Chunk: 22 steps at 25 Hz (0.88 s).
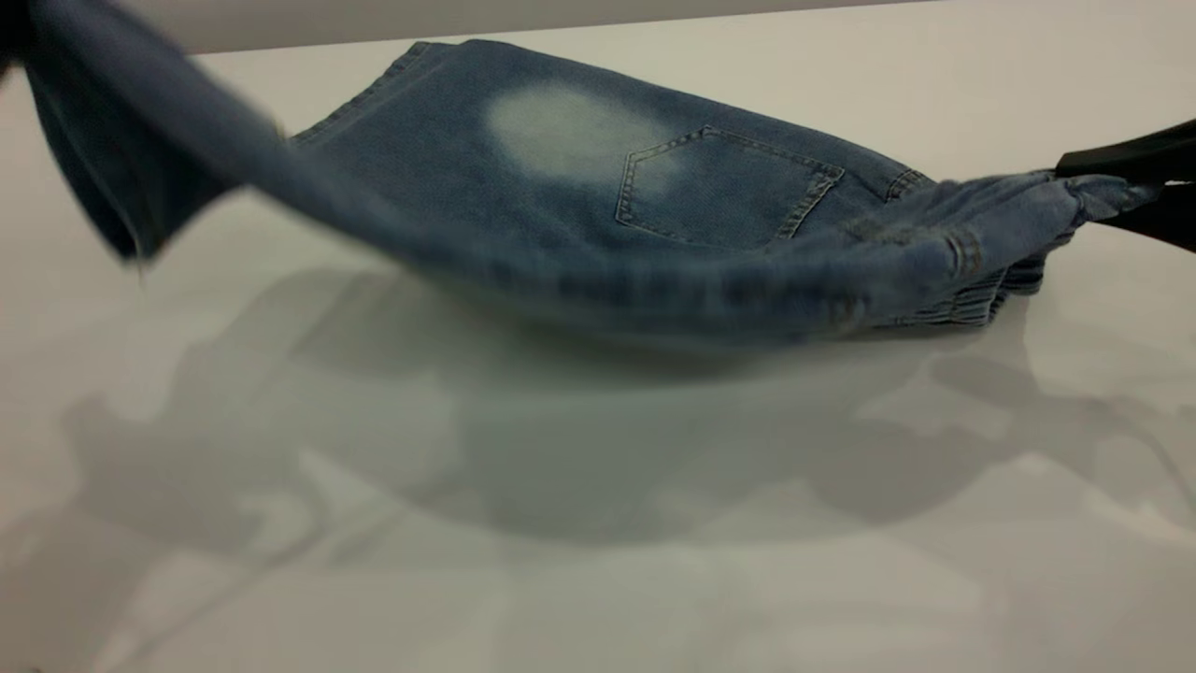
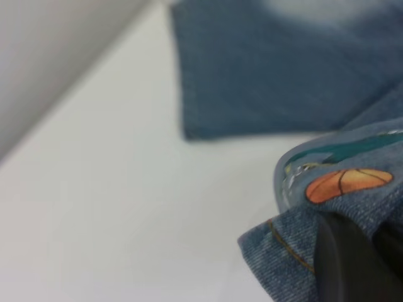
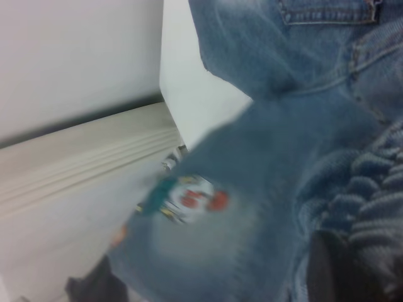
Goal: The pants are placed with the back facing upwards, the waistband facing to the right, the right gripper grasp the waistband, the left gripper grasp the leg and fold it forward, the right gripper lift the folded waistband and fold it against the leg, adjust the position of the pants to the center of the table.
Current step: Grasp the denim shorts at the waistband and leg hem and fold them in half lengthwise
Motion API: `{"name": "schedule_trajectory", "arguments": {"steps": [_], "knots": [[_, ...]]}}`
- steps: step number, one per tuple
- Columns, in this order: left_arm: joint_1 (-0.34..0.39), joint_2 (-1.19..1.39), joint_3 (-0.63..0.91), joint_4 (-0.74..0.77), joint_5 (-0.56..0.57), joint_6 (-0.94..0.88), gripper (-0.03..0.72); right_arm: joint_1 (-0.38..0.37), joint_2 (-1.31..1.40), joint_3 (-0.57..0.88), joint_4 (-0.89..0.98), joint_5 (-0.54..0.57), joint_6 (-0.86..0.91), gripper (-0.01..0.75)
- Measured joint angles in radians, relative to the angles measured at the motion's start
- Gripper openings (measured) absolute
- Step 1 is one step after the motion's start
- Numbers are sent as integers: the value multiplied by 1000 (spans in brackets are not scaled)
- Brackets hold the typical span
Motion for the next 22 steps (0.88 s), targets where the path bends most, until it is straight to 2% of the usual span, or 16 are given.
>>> {"name": "schedule_trajectory", "arguments": {"steps": [5, 9, 17, 22], "knots": [[75, 145, -126, 24, -42, 24, 38, 0, 1, -55, -4, 2, 85, 27], [79, 282, -232, 31, -68, 35, 38, 0, 1, -128, -3, -2, 162, 27], [76, 578, -471, 30, -84, 34, 38, 0, 17, -248, -1, -194, 297, 27], [60, 729, -615, 30, -88, 39, 38, 18, 64, -293, 3, -245, 334, 27]]}}
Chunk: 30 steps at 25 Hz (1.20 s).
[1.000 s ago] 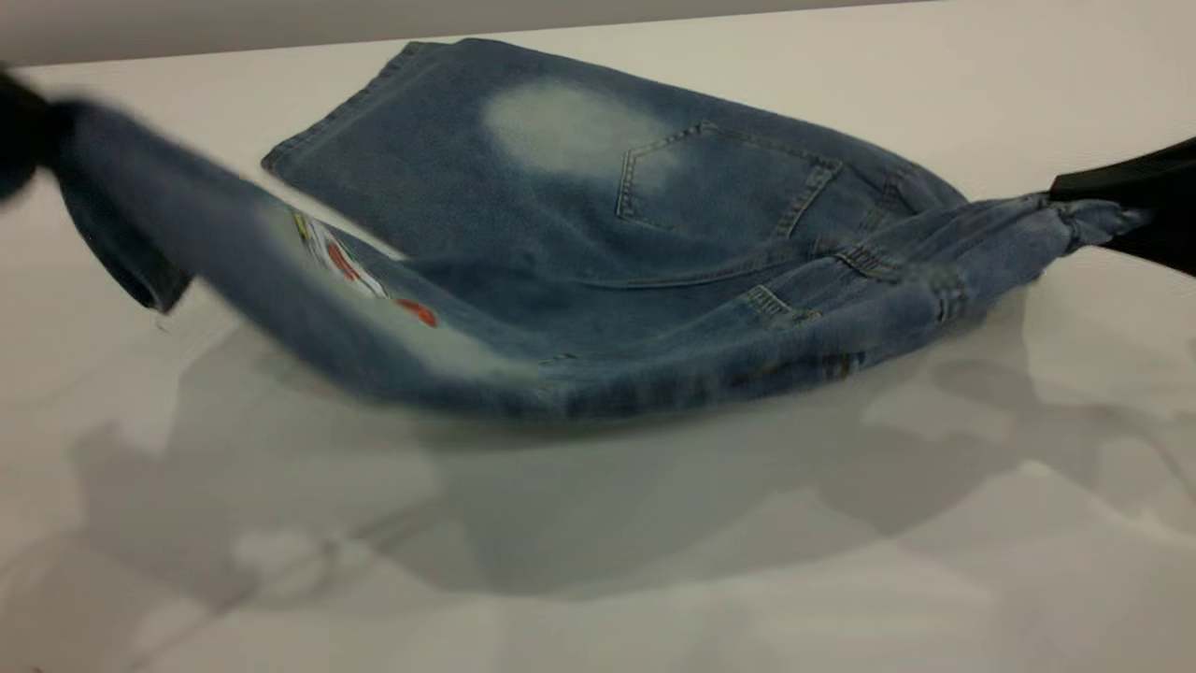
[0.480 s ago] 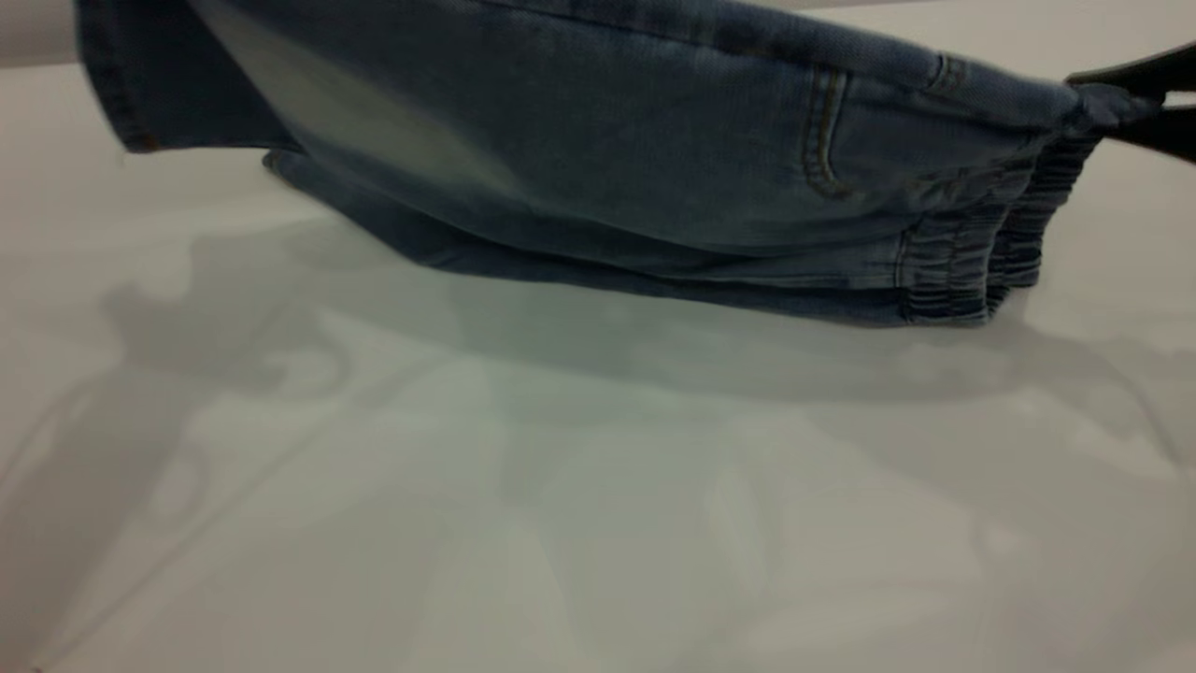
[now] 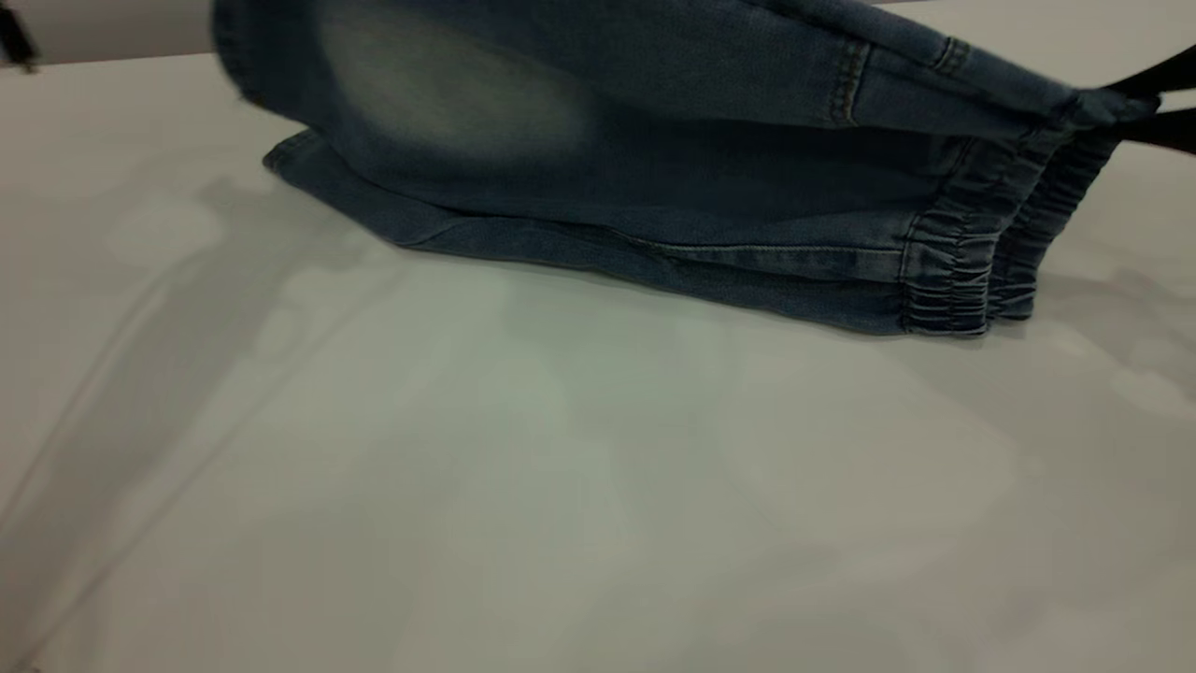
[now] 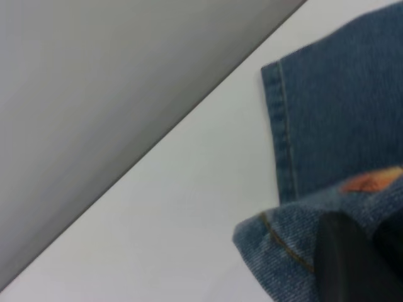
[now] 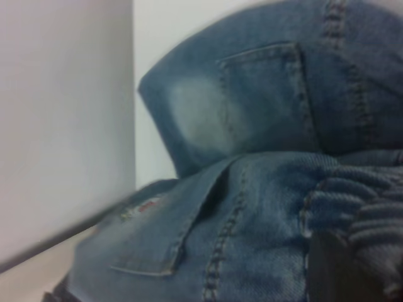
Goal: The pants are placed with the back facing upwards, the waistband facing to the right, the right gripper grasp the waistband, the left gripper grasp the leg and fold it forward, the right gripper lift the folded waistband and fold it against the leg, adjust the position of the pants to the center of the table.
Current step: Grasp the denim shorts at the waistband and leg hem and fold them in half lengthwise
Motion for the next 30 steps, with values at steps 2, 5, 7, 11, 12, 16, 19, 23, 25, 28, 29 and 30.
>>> {"name": "schedule_trajectory", "arguments": {"steps": [2, 5, 7, 11, 12, 16, 19, 23, 25, 28, 29, 30], "knots": [[-11, 47, -47, 0, 16, 17, 38, 22, 24, -19, 1, -8, 10, 27], [-30, 107, -113, 0, 60, 27, 38, 58, 44, -48, -1, -30, 32, 27], [-42, 135, -138, 0, 87, 38, 38, 79, 45, -64, -1, -52, 41, 27], [-55, 145, -144, 0, 107, 41, 38, 82, 45, -77, -2, -65, 48, 27], [-55, 145, -144, 0, 103, 41, 38, 82, 45, -78, -3, -67, 48, 27], [-55, 150, -144, 0, 102, 41, 38, 82, 44, -82, -3, -75, 48, 27], [-55, 179, -144, 27, 97, 41, 38, 82, 44, -82, -2, -126, 47, 27], [-53, 228, -144, 71, 123, 40, 38, 82, 44, -82, -1, -174, 47, 27], [-53, 241, -144, 71, 110, 40, 38, 82, 44, -82, -2, -154, 47, 27], [-52, 241, -144, 75, 79, 38, 38, 82, 44, -82, -2, -148, 45, 27], [-51, 240, -150, 78, 78, 38, 38, 82, 44, -82, -2, -148, 45, 27], [-51, 240, -157, 79, 81, 38, 38, 82, 44, -82, -2, -148, 45, 27]]}}
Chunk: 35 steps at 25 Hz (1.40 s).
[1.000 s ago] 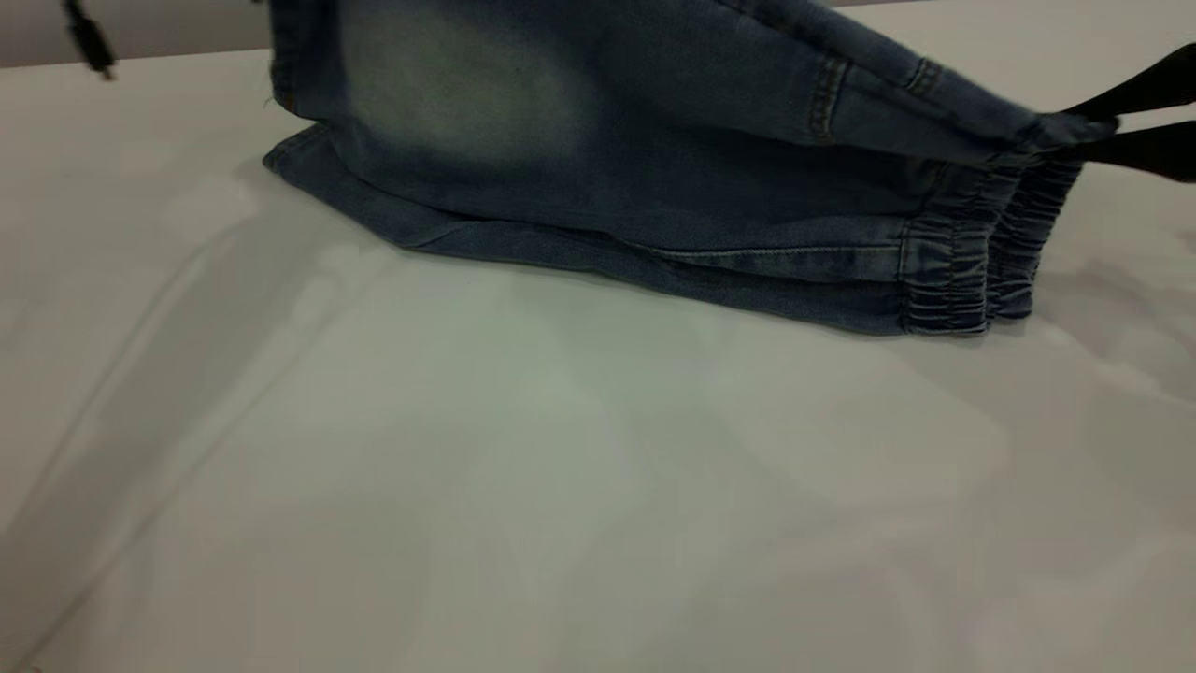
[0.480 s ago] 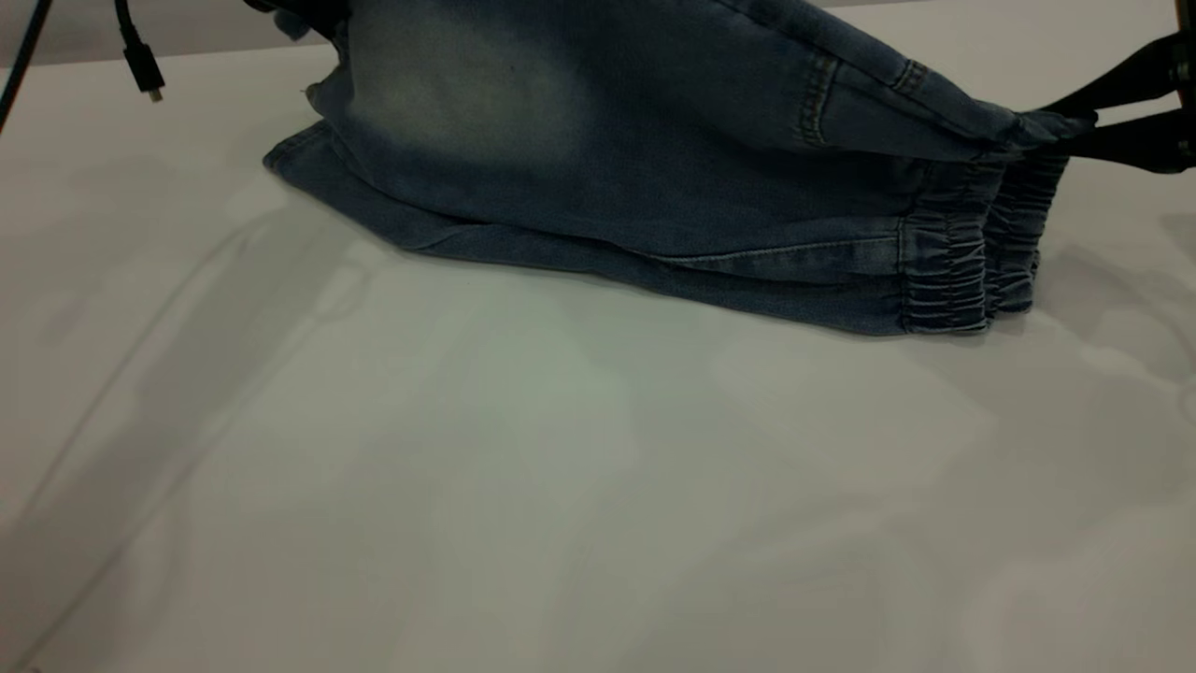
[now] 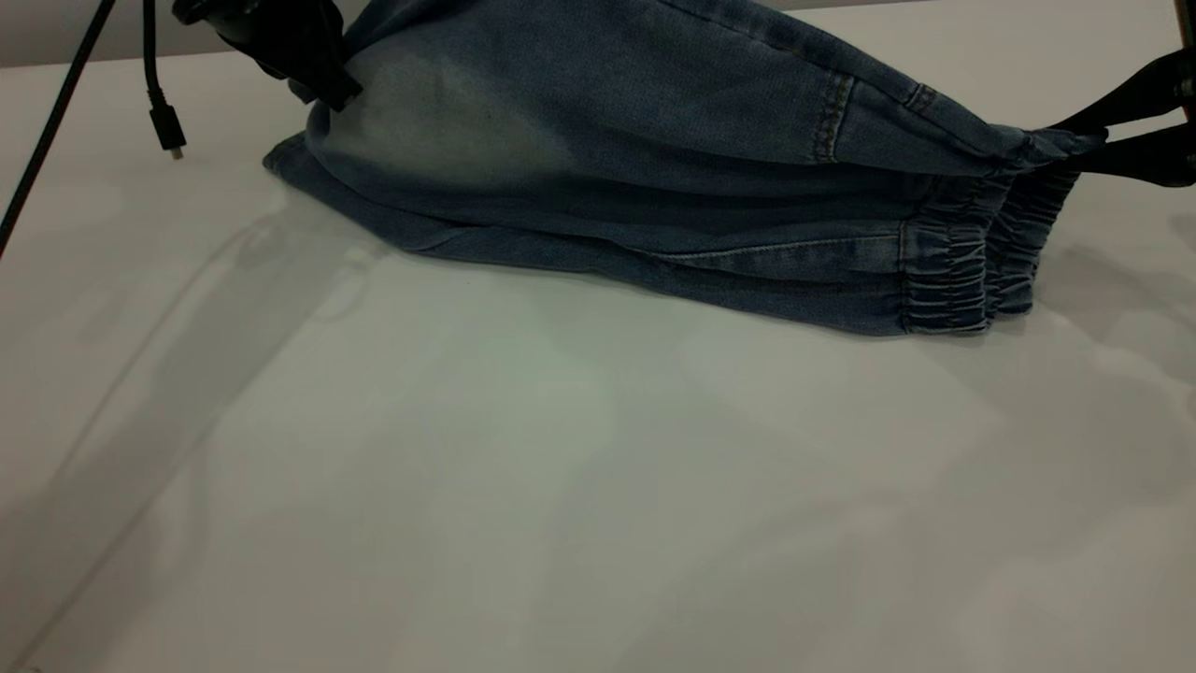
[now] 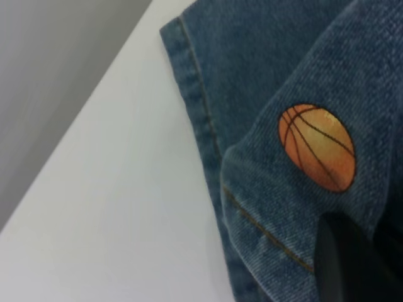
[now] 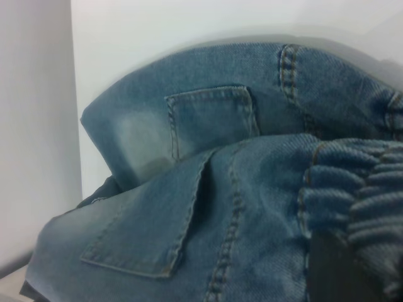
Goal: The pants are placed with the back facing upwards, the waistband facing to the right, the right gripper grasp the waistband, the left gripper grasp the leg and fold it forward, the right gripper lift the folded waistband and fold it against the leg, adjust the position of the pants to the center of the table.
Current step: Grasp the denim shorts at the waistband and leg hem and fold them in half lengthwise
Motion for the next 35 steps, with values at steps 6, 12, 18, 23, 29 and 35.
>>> {"name": "schedule_trajectory", "arguments": {"steps": [6, 12, 18, 23, 29, 35], "knots": [[26, 0, -59, 19, 4, -26, 43, 0, 0, 0, -1, 0, -11, 27], [27, 1, -77, 22, 5, -62, 90, 0, 0, 0, -1, 0, -13, 29], [29, 1, -77, 21, -31, -62, 298, 0, 0, 0, -2, 0, -18, 33], [29, 1, -77, 20, -48, -103, 421, 0, 0, 0, -2, 0, -19, 35], [23, 1, -77, 20, -44, -109, 433, 0, 0, 0, -1, -11, -3, 39], [23, 1, -77, 19, -45, -109, 433, 0, 0, 0, -1, -8, 44, 71]]}}
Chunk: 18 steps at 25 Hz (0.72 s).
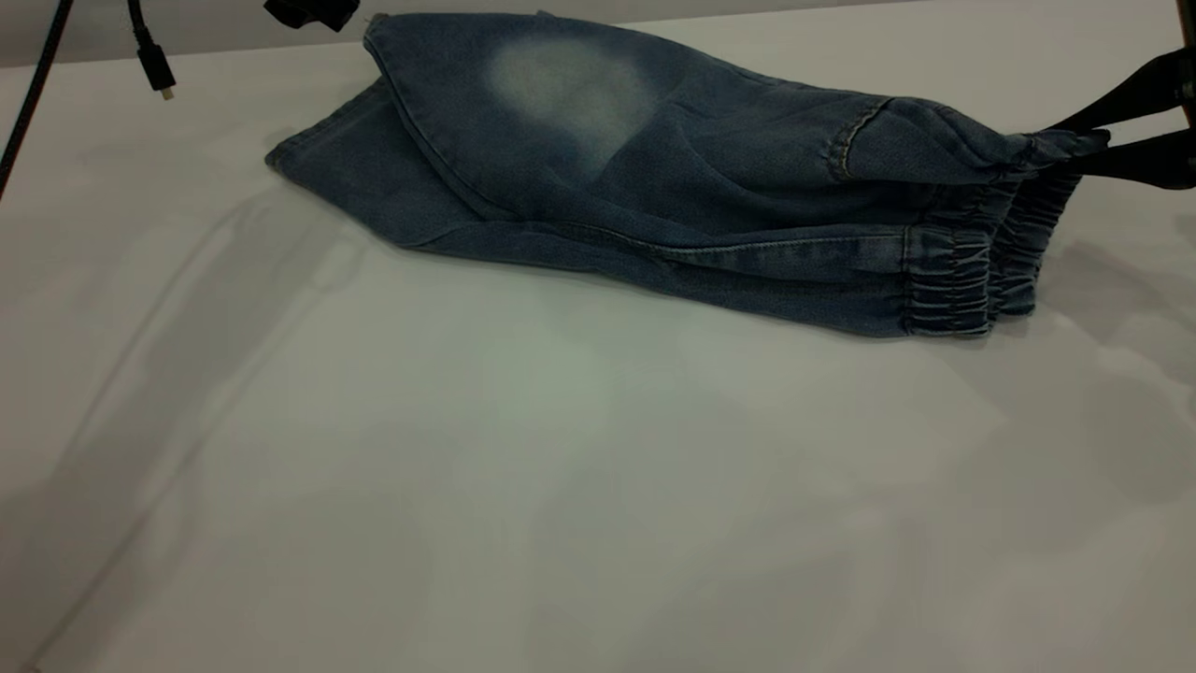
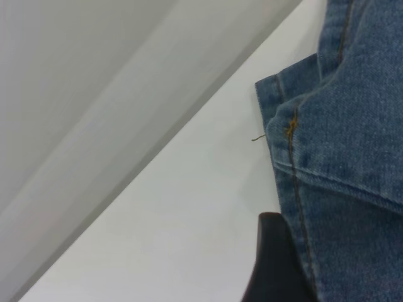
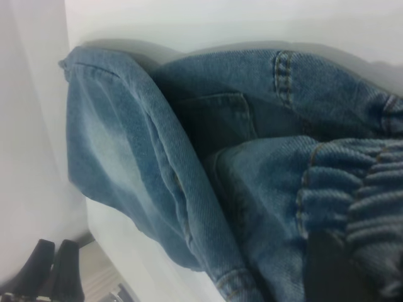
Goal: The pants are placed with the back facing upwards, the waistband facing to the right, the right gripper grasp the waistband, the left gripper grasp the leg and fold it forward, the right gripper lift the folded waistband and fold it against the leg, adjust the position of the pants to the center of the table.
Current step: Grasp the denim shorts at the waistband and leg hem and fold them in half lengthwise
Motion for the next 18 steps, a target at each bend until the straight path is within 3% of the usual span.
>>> {"name": "schedule_trajectory", "arguments": {"steps": [3, 12, 18], "knots": [[0, 0, 0, -2, -3, 0, 433, 0, 0, 0, 0, 0, -20, 137], [0, -9, 0, -3, 1, -34, 433, -16, -5, -1, -1, 65, -159, 506], [0, -46, 0, -3, 4, -34, 433, -17, -5, 10, -2, 193, -185, 563]]}}
